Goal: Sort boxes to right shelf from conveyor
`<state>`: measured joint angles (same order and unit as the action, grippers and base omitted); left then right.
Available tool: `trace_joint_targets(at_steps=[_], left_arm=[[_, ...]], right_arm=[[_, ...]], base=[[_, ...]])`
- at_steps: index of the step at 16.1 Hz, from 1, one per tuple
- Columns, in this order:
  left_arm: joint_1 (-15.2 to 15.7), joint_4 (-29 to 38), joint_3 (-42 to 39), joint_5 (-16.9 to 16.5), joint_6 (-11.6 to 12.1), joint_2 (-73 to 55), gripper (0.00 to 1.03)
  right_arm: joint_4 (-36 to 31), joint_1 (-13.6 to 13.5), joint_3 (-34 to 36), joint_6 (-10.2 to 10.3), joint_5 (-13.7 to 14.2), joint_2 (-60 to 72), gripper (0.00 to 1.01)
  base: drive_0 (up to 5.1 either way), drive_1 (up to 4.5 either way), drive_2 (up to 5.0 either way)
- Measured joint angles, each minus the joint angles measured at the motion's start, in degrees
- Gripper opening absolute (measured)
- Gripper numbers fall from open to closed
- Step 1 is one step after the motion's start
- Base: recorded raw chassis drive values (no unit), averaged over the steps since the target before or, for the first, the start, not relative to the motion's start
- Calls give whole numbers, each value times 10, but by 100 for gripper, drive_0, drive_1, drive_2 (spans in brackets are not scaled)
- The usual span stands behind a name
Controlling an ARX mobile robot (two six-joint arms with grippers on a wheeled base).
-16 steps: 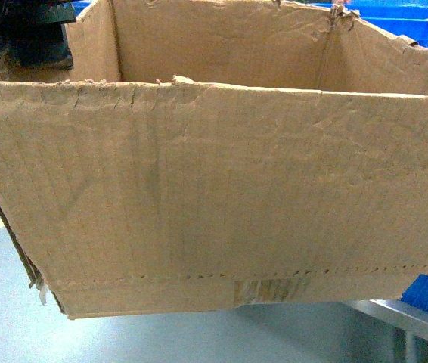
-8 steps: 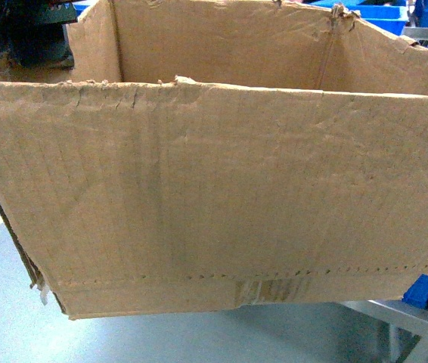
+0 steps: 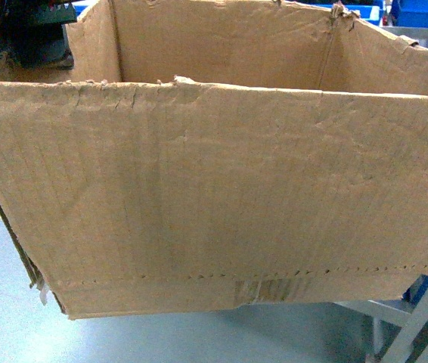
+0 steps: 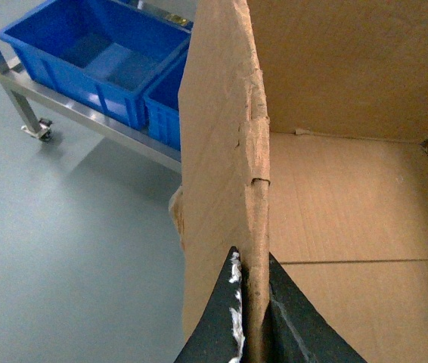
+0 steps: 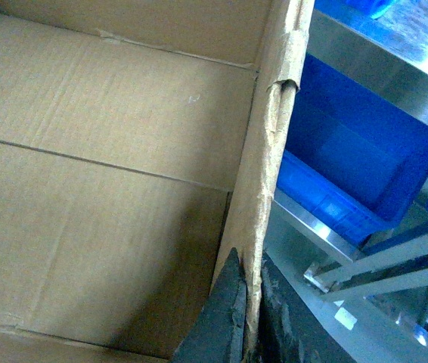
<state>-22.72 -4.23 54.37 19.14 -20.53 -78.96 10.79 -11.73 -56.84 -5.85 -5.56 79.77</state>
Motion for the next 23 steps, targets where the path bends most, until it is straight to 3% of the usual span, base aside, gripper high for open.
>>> trace_joint_targets(at_steps=[23], left_arm=[[-1, 0, 0, -1, 0, 0, 2]], right_arm=[[1, 1, 0, 0, 1, 0, 2]], base=[[-119, -119, -119]])
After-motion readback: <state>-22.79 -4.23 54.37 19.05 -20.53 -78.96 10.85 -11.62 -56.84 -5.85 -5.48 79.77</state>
